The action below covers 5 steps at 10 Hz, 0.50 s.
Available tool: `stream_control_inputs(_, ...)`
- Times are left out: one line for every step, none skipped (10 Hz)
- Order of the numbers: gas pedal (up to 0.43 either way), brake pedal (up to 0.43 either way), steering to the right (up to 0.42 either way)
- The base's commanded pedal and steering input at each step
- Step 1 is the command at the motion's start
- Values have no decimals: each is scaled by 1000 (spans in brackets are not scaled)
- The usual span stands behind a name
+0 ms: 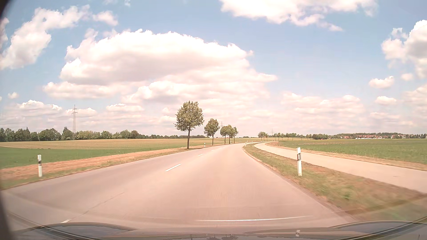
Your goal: Follow the waypoints while adhering to traffic rules and regulations
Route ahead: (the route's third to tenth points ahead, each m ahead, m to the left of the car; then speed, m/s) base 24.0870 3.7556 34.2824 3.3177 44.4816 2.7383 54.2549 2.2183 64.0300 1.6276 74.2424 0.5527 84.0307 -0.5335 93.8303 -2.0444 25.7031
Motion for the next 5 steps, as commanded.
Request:
stream_control_inputs(248, 12, 3)
stream_control_inputs(248, 6, 3)
stream_control_inputs(248, 6, 3)
stream_control_inputs(248, 12, 5)
stream_control_inputs(248, 12, 5)
